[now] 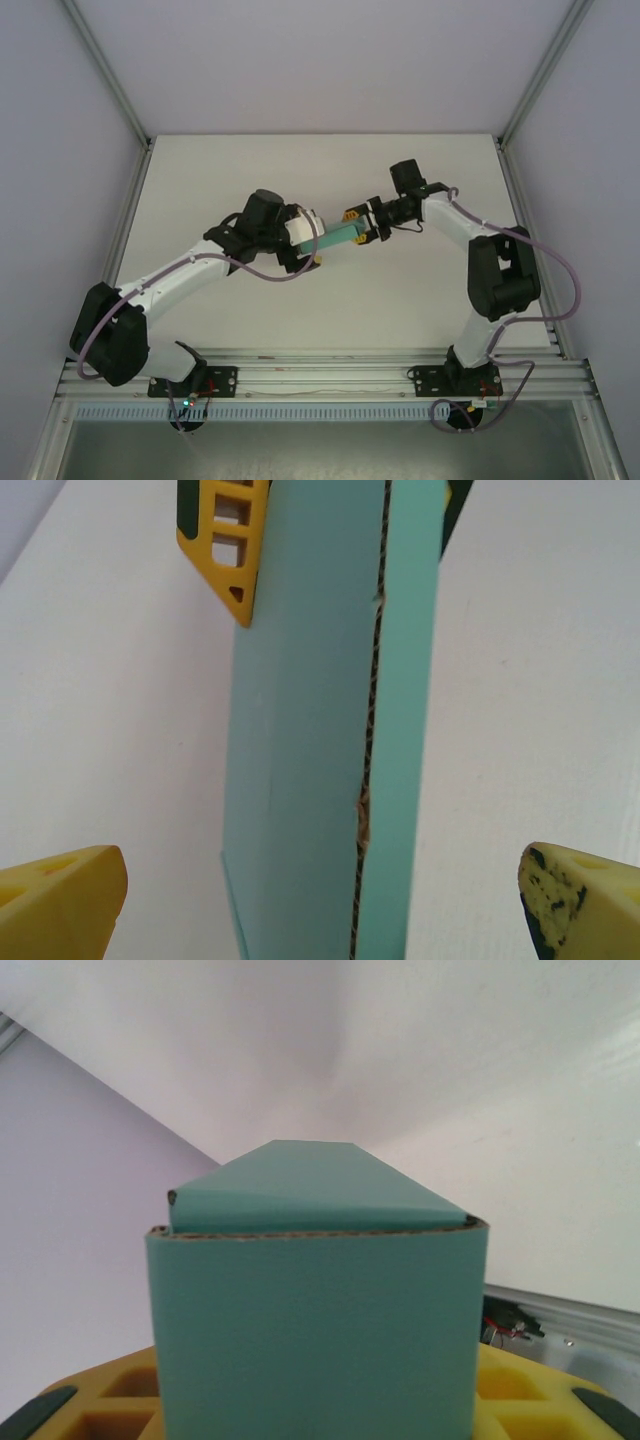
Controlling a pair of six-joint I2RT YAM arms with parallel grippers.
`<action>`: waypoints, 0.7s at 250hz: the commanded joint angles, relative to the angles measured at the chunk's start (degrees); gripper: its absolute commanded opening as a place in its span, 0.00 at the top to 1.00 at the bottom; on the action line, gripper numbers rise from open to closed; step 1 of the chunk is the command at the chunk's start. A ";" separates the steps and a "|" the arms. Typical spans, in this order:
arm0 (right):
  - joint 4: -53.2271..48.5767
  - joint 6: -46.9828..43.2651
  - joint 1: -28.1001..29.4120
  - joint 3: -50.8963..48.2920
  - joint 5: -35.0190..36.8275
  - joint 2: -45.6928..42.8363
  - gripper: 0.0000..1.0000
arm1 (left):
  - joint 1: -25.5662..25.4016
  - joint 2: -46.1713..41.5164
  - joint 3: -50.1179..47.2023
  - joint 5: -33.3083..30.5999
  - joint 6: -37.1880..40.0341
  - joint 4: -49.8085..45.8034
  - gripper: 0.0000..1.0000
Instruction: Assemble paper box
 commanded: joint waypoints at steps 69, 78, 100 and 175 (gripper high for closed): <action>1.86 6.28 1.70 -0.66 -5.13 -4.11 0.64 | -2.32 2.81 1.62 -8.86 0.99 -0.28 0.04; 0.72 5.63 1.75 -0.71 -5.31 -4.22 0.63 | -2.40 2.52 2.17 -9.03 0.20 -0.20 0.07; -1.66 4.06 1.77 -0.66 -5.56 -4.45 0.62 | -2.40 1.22 1.44 -10.07 -0.36 2.43 0.23; -2.18 2.45 1.84 -1.27 -5.21 -6.34 0.57 | -2.40 -0.34 0.38 -15.32 0.28 6.32 0.60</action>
